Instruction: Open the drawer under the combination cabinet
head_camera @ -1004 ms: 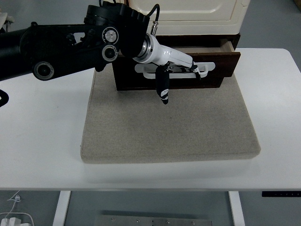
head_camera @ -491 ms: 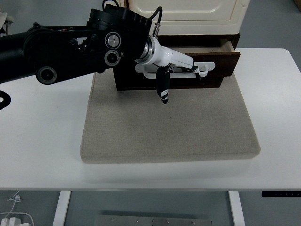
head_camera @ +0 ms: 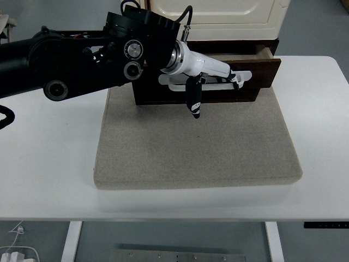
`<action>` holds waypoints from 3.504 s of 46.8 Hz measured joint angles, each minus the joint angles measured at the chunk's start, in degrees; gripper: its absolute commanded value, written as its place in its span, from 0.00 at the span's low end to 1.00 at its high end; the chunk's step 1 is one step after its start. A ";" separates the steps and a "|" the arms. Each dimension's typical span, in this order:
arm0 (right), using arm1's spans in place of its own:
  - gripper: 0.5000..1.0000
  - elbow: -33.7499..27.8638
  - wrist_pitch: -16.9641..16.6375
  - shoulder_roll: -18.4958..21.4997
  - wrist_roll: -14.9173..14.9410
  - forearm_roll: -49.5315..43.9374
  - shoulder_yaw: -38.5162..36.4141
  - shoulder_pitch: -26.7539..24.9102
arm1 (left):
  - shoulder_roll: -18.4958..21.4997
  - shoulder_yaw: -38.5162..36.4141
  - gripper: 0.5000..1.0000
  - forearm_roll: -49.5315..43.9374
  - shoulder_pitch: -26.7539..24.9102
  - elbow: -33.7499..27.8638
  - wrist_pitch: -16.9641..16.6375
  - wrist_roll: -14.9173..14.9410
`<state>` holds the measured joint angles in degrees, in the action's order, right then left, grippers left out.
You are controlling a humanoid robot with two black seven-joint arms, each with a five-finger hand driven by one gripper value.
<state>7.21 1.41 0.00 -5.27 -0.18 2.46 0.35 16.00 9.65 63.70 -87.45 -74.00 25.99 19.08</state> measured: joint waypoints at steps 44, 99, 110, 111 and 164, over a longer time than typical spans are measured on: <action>0.86 0.00 -0.03 0.00 0.00 0.00 0.00 -0.02 | -0.38 1.15 1.00 2.67 0.99 -0.39 -1.07 -1.32; 0.86 0.00 -0.01 0.00 0.00 0.00 0.00 0.00 | -0.36 6.63 1.00 1.91 0.26 -0.44 -0.59 -3.05; 0.86 0.00 -0.01 0.00 0.00 0.00 0.00 0.00 | -0.36 10.98 1.00 -2.30 0.14 -0.29 -0.35 -3.13; 0.86 0.00 -0.01 0.00 -0.01 0.00 0.00 0.00 | -0.36 11.47 1.00 -3.26 0.12 -0.23 -0.35 -3.13; 0.86 0.00 -0.01 0.00 0.00 0.00 0.00 -0.01 | 7.28 40.26 1.00 -30.33 -3.81 20.71 -5.42 -5.05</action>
<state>7.21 1.41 0.00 -5.27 -0.18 2.46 0.34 23.29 49.91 33.37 -91.26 -53.30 20.57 14.03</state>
